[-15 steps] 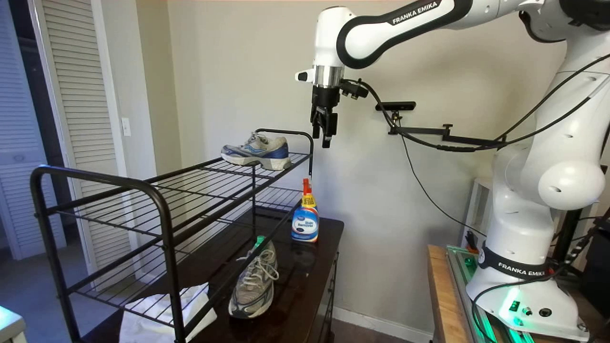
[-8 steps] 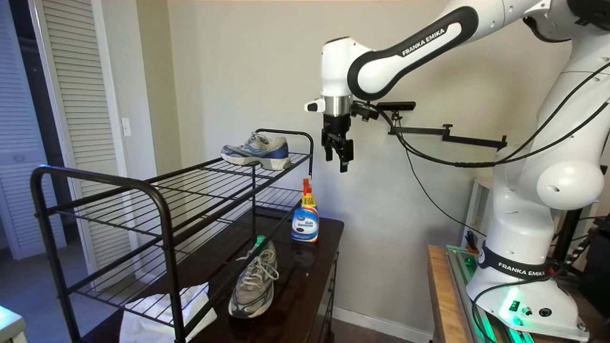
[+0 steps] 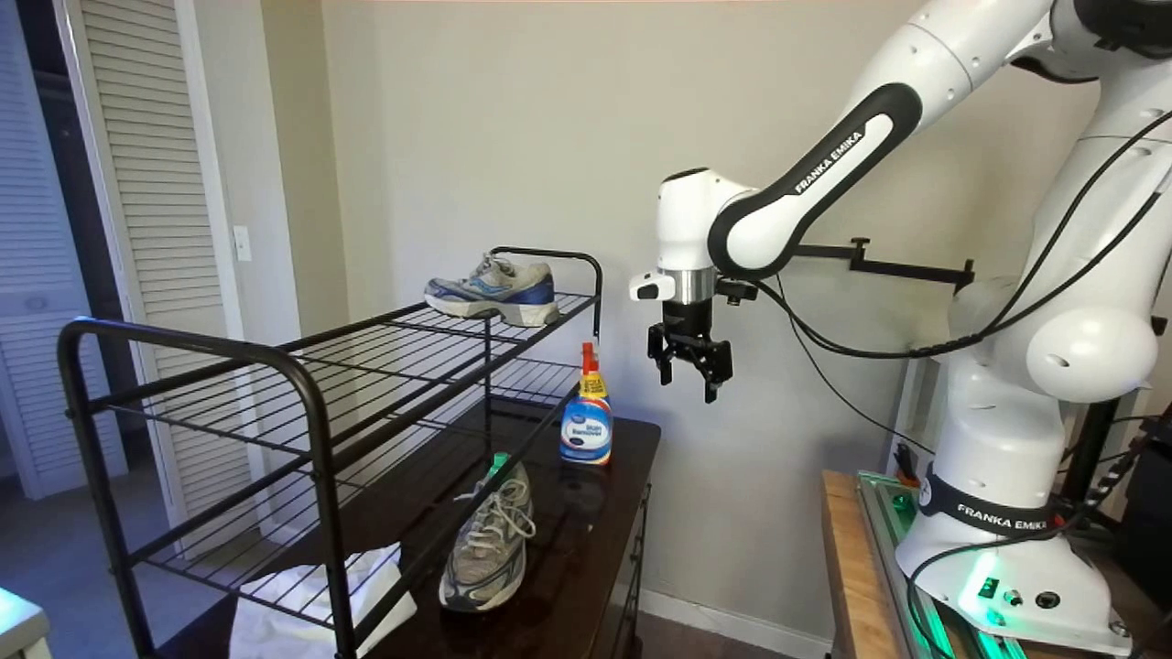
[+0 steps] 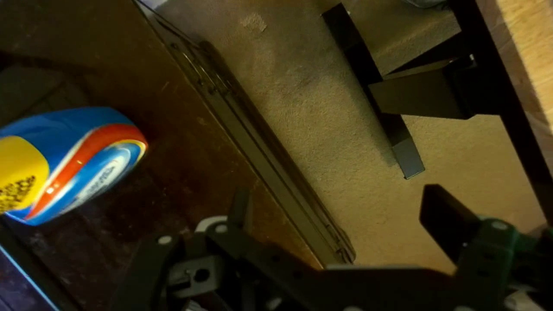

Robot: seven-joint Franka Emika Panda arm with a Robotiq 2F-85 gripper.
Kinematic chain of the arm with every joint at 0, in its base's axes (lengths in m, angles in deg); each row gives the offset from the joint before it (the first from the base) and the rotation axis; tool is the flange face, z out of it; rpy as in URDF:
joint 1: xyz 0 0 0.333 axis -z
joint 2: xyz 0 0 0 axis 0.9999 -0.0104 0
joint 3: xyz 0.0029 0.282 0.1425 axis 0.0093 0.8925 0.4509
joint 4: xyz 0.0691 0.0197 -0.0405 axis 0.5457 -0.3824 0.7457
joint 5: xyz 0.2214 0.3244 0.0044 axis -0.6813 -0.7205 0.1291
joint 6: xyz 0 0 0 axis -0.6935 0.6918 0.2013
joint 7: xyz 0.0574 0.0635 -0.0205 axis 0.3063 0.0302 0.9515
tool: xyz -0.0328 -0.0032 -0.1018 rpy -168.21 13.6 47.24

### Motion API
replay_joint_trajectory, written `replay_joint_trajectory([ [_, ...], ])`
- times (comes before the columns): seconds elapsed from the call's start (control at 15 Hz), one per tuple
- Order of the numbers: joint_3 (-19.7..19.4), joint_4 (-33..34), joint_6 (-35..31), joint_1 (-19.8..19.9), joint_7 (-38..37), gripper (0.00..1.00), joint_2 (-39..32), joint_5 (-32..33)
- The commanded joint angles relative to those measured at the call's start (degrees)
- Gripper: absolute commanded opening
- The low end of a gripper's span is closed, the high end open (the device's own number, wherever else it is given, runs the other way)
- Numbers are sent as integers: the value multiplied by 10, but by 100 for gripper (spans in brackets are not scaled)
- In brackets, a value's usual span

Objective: Put the sneakers on the topmost shelf.

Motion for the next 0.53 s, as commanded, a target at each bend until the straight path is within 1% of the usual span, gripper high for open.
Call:
replay_joint_trajectory([
  [0.0, 24, -27, 6, -18, 62, 100, -13, -24],
  [0.07, 22, -21, -5, 0, 37, 100, -5, -14],
  [0.27, 35, -28, -4, -8, 43, 100, -13, -14],
  [0.33, 39, -36, -18, -6, 45, 100, -9, 5],
  [0.47, 32, -44, -76, -20, 112, 100, -32, -9],
])
